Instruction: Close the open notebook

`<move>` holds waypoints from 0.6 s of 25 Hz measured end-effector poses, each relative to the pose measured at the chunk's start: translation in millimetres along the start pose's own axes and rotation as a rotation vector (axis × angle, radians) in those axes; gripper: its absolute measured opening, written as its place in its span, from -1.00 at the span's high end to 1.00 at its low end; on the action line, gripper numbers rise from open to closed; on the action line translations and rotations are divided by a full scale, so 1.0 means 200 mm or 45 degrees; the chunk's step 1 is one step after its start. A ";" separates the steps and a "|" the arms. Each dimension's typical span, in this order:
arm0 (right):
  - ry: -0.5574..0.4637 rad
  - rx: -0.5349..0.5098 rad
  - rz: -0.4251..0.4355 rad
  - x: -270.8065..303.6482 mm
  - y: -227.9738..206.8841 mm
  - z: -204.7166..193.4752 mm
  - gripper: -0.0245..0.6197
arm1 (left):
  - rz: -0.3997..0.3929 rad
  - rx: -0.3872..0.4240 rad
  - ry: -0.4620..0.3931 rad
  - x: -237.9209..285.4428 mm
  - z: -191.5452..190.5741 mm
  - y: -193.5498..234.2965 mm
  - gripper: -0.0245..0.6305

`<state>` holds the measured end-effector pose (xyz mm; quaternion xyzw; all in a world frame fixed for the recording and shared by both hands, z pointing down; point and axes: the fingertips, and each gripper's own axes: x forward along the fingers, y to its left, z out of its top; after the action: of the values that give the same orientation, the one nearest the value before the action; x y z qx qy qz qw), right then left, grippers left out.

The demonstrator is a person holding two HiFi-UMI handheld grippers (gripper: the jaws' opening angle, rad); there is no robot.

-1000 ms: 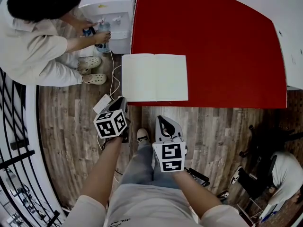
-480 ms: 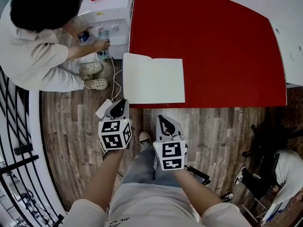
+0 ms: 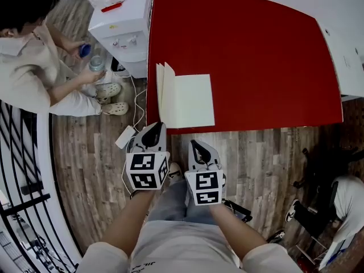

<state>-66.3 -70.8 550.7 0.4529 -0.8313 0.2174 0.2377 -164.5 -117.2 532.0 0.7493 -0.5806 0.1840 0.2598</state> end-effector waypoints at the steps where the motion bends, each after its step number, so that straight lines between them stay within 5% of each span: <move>1: -0.002 0.004 -0.004 -0.01 -0.02 0.00 0.90 | -0.008 0.014 -0.002 0.01 0.01 -0.03 0.85; 15: -0.011 0.062 -0.082 -0.12 -0.27 -0.06 0.90 | -0.147 0.145 0.053 0.19 0.02 -0.42 0.85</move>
<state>-5.2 -74.5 553.8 0.4860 -0.8118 0.2278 0.2299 -72.9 -132.2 536.1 0.7911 -0.5195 0.2170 0.2390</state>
